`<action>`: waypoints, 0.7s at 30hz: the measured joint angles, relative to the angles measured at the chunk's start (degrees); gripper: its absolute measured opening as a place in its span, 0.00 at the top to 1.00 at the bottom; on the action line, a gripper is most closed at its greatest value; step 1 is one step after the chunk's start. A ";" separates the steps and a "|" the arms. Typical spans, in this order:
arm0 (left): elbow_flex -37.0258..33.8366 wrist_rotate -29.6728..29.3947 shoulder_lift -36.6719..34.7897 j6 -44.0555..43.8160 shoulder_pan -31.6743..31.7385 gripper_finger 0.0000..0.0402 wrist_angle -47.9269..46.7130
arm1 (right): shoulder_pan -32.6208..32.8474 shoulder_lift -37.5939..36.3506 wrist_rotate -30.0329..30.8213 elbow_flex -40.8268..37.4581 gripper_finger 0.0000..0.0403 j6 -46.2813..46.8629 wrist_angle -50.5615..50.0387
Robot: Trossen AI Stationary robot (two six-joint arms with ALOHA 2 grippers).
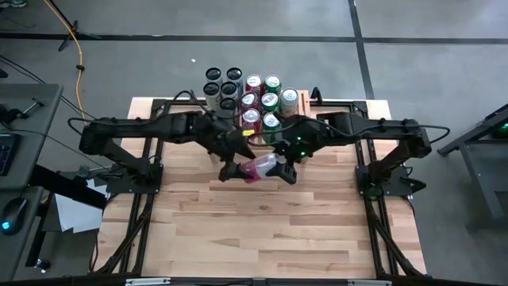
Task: Place canned beverage on shelf
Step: Put the pink white soda can on the shelf aligned with other pink white soda can
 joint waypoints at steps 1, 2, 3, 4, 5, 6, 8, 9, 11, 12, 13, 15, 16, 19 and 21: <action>0.00 -0.06 0.55 0.12 -0.02 0.07 -0.21 | 0.05 0.00 0.74 0.00 0.30 -0.07 1.95; 0.00 -0.06 1.10 0.39 -0.06 0.07 -0.49 | 0.05 -0.12 1.45 0.05 0.30 -0.17 3.37; -0.02 -0.06 1.64 0.43 -0.13 0.07 -0.58 | -0.01 -0.30 1.89 0.10 0.30 -0.22 3.81; -0.02 -0.18 1.93 0.43 -0.14 0.07 -0.56 | -0.04 -0.43 2.20 0.11 0.30 -0.21 3.83; -0.02 -0.26 2.14 0.45 -0.13 0.07 -0.55 | -0.04 -0.42 2.14 0.09 0.30 -0.19 4.44; 0.00 -0.06 2.35 0.70 -0.13 0.07 -0.39 | -0.06 -0.29 2.20 0.09 0.30 -0.19 5.88; 0.02 -0.08 2.75 0.98 -0.09 0.07 -0.27 | -0.04 -0.15 2.04 0.07 0.30 -0.07 6.40; 0.02 -0.06 2.97 0.97 -0.06 0.07 -0.27 | -0.02 -0.15 2.03 0.07 0.30 0.04 5.84; -0.06 0.17 3.13 1.37 -0.13 0.07 -0.75 | 0.03 -0.15 2.39 0.07 0.30 0.15 4.56; -0.07 0.39 3.07 1.85 -0.13 0.07 -0.56 | 0.01 -0.15 2.90 0.07 0.30 0.13 3.57; -0.07 0.12 2.93 2.36 -0.13 0.07 -0.44 | 0.01 -0.15 3.34 0.07 0.30 -0.14 2.92; -0.07 0.20 2.73 2.94 -0.08 0.07 -0.54 | -0.04 -0.15 3.90 0.07 0.30 -0.04 2.88; -0.07 0.13 2.68 3.32 -0.05 0.08 -0.47 | -0.08 -0.15 3.94 0.07 0.30 -0.04 2.90; -0.07 -0.06 2.54 4.00 -0.01 0.13 -0.57 | -0.07 -0.17 3.81 0.07 0.30 0.00 2.93; -0.09 -0.93 2.41 4.76 0.05 0.20 -0.75 | -0.06 -0.17 3.91 0.07 0.30 0.43 3.05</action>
